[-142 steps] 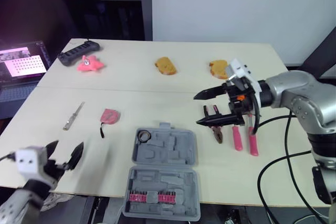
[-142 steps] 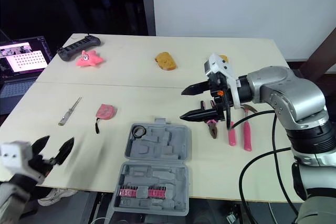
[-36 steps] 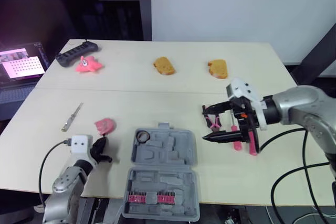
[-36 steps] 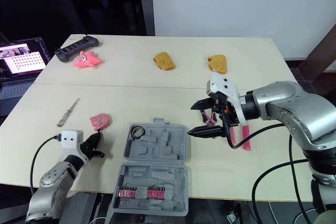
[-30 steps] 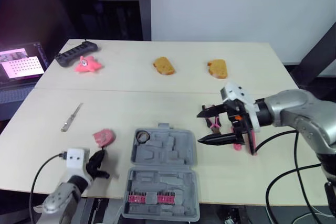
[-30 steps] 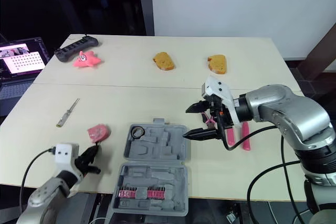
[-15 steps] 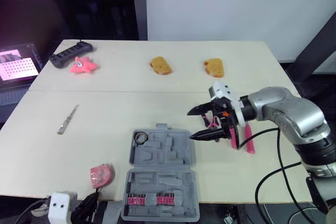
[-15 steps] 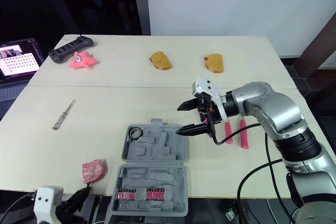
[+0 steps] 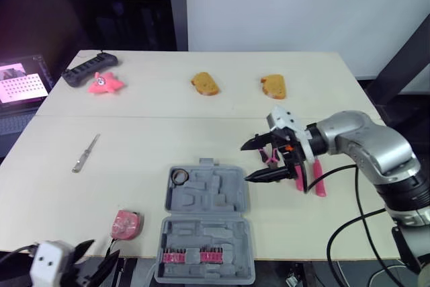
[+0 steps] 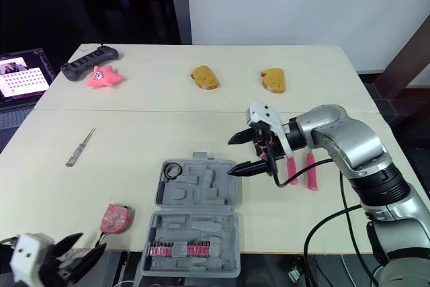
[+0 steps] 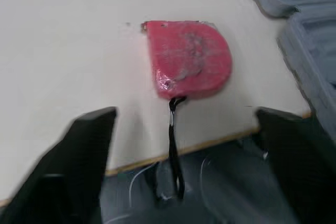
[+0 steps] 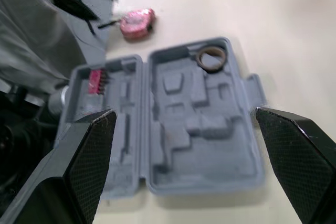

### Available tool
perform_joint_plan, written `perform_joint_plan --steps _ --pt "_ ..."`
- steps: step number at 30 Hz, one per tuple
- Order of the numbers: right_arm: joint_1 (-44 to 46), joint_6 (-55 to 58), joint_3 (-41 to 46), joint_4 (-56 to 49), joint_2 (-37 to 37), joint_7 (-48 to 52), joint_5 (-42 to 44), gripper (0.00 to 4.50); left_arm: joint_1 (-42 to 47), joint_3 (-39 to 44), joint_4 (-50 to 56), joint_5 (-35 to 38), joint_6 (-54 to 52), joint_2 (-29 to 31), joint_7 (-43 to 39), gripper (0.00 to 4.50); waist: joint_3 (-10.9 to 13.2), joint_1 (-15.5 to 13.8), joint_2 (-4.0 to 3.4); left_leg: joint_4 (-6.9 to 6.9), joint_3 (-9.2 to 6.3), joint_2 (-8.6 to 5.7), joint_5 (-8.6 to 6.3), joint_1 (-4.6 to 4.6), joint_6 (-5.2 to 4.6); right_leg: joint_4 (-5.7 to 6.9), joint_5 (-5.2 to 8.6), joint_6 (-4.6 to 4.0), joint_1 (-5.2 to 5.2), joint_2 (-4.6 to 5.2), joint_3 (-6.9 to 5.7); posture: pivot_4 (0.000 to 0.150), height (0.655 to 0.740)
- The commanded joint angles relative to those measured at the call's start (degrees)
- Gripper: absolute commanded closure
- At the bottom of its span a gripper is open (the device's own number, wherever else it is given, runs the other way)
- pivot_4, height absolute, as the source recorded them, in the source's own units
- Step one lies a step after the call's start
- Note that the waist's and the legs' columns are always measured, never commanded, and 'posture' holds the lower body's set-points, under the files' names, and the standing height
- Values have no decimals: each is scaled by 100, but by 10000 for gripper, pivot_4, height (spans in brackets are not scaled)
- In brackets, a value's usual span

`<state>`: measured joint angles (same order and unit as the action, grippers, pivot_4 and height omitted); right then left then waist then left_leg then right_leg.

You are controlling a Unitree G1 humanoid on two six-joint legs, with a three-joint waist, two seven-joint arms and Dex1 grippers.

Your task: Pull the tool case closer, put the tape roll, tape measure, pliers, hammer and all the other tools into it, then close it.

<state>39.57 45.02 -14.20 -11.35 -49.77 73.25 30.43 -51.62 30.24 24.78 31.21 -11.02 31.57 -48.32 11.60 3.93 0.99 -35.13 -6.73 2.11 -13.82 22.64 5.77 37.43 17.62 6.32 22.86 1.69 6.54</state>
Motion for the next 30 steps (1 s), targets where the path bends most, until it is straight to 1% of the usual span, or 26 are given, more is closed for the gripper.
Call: perform_joint_plan --steps 1,2,3,5,6,7,9,11,14,16,21,23,27,30 --pt "79 -82 257 -109 -55 11 -1 0 167 567 -113 471 -57 623 -886 378 1 -18 -2 -1 0 -1 0 0 0 0 0 0 0 1 0 1500 7400" --pt "27 -17 284 -211 -65 -8 49 0 433 530 -301 328 48 1031 -1203 378 1 -20 -2 -1 1 -1 0 0 0 1 -1 -1 1 1 0 1500 7400" --pt "-32 54 296 -338 -100 -4 103 0 667 374 -561 -8 333 1491 -1605 378 3 -60 -6 -1 0 0 0 0 0 0 -1 -2 4 1 -1 1500 7400" --pt "-111 159 307 -532 -166 28 179 0 992 43 -1033 -572 909 2135 -2255 378 2 -73 -5 -1 -1 2 1 0 1 4 -5 -7 26 -4 -4 1500 7400" --pt "-142 201 319 -620 -201 51 214 0 1152 -113 -1270 -769 1199 2340 -2498 378 2 -68 -4 -1 0 2 1 1 1 3 -7 -10 24 -3 -4 1500 7400" --pt "-176 281 368 -732 -233 43 286 0 1607 -330 -1596 -803 1368 2538 -2727 378 2 -38 -5 1 4 2 1 4 1 1 -7 -10 18 -2 -1 1500 7400" --pt "-224 405 457 -892 -281 1 397 0 2422 -727 -2148 -906 1654 2778 -3036 378 2 -25 -14 3 14 1 1 23 1 0 -9 -5 22 1 6 1500 7400" --pt "-274 484 536 -989 -333 -47 455 0 3144 -1184 -2618 -1142 1861 2922 -3282 378 2 -7 -15 1 8 10 2 55 1 7 -21 17 56 -7 -3 1500 7400" --pt "-359 587 664 -1131 -440 -131 525 0 4055 -1847 -3161 -1432 2167 2962 -3649 378 5 14 -18 2 6 15 2 63 0 18 -34 39 68 -10 -12 1500 7400" --pt "-396 661 749 -1216 -483 -164 601 0 4328 -2085 -3372 -1527 2376 2911 -3777 378 5 23 -20 1 7 16 2 63 0 25 -34 39 70 -11 -12 1500 7400" --pt "-447 948 968 -1457 -531 -281 913 0 4597 -2526 -3508 -1607 2606 2713 -3897 378 8 2 -25 -2 7 20 2 63 -1 46 -33 38 77 -14 -13 1500 7400" --pt "-444 971 963 -1468 -560 -323 910 0 4660 -2634 -3569 -1642 2587 2584 -3804 378 8 -1 -24 -8 7 20 3 63 -1 53 -33 39 76 -13 -13 1500 7400" --pt "-306 1023 957 -1451 -588 -364 956 0 4887 -2808 -3905 -2022 3004 2338 -3402 378 8 -3 -23 -19 7 20 5 59 -1 61 -33 39 73 -15 -13 1500 7400" --pt "-152 1105 972 -1450 -573 -392 1051 0 4945 -2909 -4137 -2169 3268 2259 -3289 378 8 2 -25 -20 7 20 6 56 -1 65 -33 39 70 -15 -12 1500 7400"
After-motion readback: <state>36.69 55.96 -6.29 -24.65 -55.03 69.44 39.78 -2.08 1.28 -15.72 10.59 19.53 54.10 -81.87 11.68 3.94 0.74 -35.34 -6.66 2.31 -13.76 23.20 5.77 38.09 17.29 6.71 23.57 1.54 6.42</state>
